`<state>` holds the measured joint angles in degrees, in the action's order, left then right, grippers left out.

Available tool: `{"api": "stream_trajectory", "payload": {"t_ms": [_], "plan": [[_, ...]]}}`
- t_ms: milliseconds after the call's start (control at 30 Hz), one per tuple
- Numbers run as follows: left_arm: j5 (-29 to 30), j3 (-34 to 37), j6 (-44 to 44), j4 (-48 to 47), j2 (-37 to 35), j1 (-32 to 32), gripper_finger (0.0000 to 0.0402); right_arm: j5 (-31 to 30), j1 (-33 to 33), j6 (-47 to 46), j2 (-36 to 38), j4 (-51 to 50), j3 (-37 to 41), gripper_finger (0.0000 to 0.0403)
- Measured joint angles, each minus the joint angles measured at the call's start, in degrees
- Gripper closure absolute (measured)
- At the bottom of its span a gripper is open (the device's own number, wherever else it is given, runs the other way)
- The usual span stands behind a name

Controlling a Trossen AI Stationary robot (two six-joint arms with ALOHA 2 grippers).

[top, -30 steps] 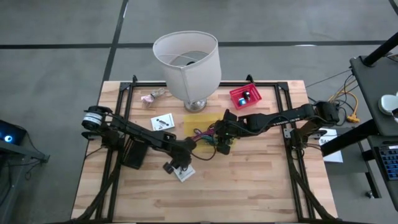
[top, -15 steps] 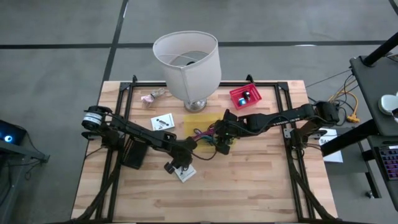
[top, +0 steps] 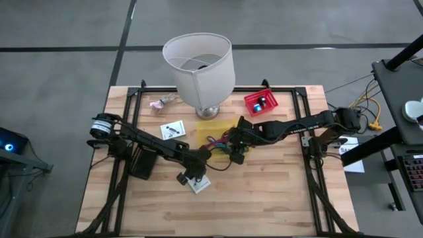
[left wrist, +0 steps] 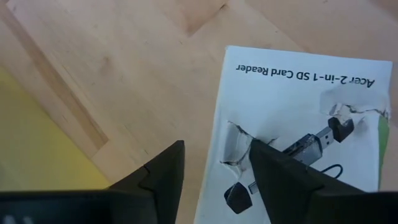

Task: Pick and place items into bin
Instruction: Put the bottom white card reader box into the black bin

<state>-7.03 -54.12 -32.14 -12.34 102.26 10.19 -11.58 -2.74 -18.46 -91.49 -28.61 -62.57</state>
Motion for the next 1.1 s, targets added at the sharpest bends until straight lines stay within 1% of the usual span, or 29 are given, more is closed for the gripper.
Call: {"api": "stream_trajectory", "payload": {"t_ms": [133,300,467,567,767,967,1100], "plan": [[-0.3,-0.5,0.0,-0.4,-0.2,0.0,0.0273,0.0,0.0,0.0,0.0,0.0,0.0,0.0277],[-6.5,-0.8,2.1,-0.8,0.2,0.0,0.0328,0.0,0.0,0.0,0.0,0.0,0.0,0.0275],[-7.5,-0.8,4.9,-4.0,0.1,0.1,0.0358,0.0,0.0,0.0,0.0,-0.1,0.0,0.0274],[-7.6,-0.8,5.3,-4.8,0.0,0.1,0.0366,0.0,0.0,0.0,0.0,-0.1,0.0,0.0278],[-8.8,-1.6,9.2,-6.8,-0.2,0.2,0.0368,0.0,0.0,0.0,0.0,-0.2,0.0,0.0282],[-9.0,-1.6,9.3,-9.1,-2.6,0.5,0.0368,0.0,0.0,0.0,0.0,-0.2,0.0,0.0276],[-7.3,-1.5,8.9,-9.6,-4.0,0.5,0.0354,0.0,0.0,0.0,0.0,-1.2,0.0,0.0273]]}}
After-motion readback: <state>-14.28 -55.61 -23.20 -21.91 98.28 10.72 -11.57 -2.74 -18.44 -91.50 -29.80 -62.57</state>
